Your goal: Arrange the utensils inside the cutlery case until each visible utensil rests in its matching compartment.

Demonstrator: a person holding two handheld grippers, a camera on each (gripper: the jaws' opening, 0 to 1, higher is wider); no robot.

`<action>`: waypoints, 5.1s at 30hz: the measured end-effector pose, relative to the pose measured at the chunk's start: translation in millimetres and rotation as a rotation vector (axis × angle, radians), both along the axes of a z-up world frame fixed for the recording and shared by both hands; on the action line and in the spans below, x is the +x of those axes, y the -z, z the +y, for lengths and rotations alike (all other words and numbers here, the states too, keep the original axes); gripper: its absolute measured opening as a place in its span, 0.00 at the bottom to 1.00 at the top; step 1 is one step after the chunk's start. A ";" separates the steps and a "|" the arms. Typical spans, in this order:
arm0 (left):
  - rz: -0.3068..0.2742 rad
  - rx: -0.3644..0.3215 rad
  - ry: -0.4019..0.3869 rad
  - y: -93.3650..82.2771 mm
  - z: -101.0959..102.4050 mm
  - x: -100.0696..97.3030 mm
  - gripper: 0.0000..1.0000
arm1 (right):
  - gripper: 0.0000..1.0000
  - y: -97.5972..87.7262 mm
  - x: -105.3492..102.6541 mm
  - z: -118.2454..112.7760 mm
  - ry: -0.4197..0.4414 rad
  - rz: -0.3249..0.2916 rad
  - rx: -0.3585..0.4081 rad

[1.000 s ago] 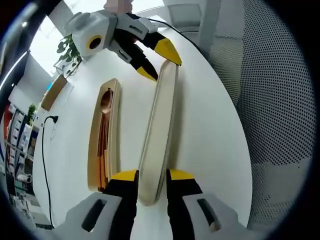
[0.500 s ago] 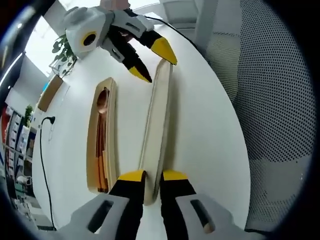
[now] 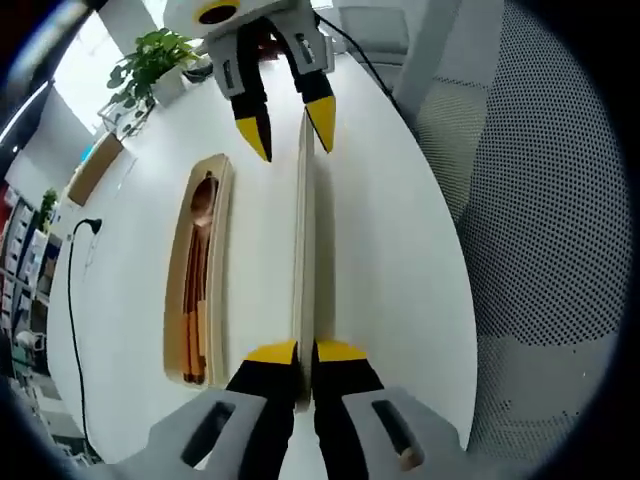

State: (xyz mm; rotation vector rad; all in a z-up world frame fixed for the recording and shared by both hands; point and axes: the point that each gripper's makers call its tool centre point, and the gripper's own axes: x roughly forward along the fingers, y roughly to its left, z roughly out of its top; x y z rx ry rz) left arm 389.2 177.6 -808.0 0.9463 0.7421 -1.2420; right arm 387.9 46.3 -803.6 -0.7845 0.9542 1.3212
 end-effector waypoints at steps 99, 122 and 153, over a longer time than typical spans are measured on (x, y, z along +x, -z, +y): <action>1.089 -0.861 -0.759 -82.6 -45.5 -27.0 0.13 | 0.40 -27.0 -7.2 13.5 -0.247 -0.376 -0.019; 0.699 -0.837 -0.911 -70.9 -1.2 47.5 0.11 | 0.39 -20.0 80.4 47.4 -0.212 -0.337 -0.039; 0.529 -0.588 -0.936 -4.3 48.2 64.3 0.46 | 0.39 23.9 106.0 63.1 -0.261 -0.016 -0.166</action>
